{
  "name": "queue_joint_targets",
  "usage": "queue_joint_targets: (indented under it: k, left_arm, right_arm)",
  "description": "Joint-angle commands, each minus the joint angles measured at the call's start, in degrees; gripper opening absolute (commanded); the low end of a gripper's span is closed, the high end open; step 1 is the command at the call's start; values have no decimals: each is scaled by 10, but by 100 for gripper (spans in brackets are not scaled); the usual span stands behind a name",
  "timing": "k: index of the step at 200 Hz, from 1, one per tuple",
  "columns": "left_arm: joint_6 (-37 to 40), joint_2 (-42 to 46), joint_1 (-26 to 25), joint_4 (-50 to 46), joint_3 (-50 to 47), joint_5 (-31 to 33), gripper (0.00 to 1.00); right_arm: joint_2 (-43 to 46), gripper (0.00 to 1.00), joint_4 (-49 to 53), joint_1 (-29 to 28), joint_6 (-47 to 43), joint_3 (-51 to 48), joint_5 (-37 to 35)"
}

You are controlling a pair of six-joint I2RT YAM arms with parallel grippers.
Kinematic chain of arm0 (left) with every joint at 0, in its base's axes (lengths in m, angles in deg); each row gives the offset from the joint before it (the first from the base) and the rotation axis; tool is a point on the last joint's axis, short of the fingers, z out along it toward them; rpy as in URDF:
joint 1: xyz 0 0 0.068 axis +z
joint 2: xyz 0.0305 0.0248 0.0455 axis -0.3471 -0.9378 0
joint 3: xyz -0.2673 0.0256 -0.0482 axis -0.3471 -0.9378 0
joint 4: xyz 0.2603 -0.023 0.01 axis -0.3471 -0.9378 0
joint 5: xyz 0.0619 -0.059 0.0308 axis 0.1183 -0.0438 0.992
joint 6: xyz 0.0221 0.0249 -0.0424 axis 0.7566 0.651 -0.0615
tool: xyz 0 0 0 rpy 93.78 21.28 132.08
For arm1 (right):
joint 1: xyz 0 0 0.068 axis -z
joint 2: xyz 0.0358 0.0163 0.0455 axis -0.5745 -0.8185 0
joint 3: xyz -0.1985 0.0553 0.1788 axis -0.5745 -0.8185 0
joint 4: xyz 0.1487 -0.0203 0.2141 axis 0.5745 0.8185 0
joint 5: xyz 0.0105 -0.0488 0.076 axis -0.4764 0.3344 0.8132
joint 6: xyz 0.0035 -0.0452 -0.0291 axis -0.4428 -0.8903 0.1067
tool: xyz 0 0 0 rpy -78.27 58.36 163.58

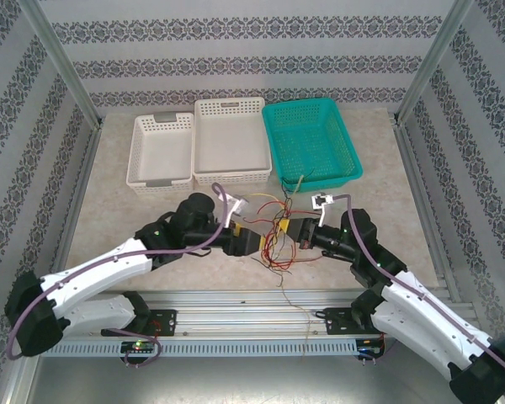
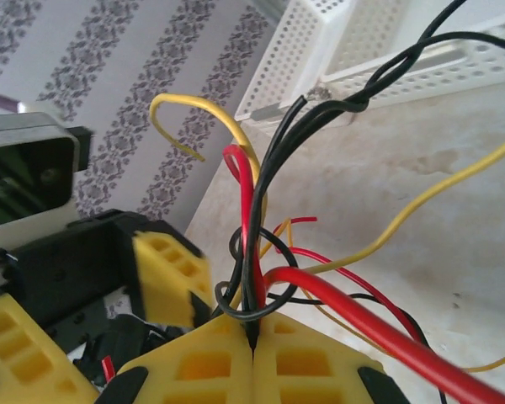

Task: Untangle the cables

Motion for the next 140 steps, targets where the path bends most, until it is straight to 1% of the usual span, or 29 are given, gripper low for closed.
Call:
queue_joint_targets:
  k: [1, 36, 54, 62, 73, 88, 104, 140]
  left_arm:
    - [20, -22, -9, 58, 24, 3, 66]
    - [16, -65, -10, 89, 20, -11, 66]
    - [16, -85, -11, 96, 24, -12, 61]
    - [18, -89, -11, 97, 25, -9, 56]
    - [22, -90, -10, 95, 25, -3, 44]
    - [29, -87, -8, 87, 27, 9, 20]
    - [33, -82, -2, 79, 29, 16, 1]
    - [42, -58, 20, 64, 26, 24, 0]
  right_arm:
    - [-14, 0, -68, -12, -18, 28, -11]
    - [-38, 0, -108, -20, -8, 33, 4]
    - [-44, 0, -122, -24, -2, 33, 8]
    - [-45, 0, -126, -25, -1, 33, 11]
    - [-44, 0, -124, -25, 1, 35, 13]
    - [-38, 0, -121, -24, 3, 35, 18]
    - [-32, 0, -114, -25, 4, 35, 18]
    - [-6, 0, -93, -14, 2, 24, -1]
